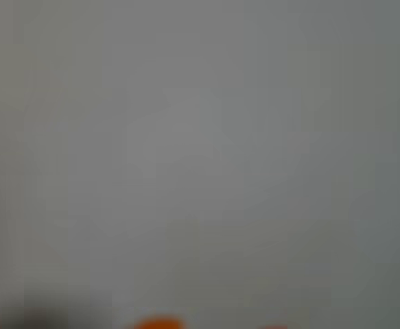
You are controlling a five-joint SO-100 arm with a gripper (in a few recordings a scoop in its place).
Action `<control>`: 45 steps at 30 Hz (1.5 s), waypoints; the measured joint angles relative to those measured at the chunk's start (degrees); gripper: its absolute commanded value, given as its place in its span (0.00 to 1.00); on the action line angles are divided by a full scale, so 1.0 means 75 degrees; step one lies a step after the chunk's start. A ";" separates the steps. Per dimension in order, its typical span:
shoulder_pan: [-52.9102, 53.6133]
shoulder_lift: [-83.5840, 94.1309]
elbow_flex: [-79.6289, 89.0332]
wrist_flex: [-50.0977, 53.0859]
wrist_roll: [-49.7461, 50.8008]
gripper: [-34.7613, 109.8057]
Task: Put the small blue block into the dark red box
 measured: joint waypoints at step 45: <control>-0.2672 -1.1086 -0.8977 -0.0129 0.9117 0.34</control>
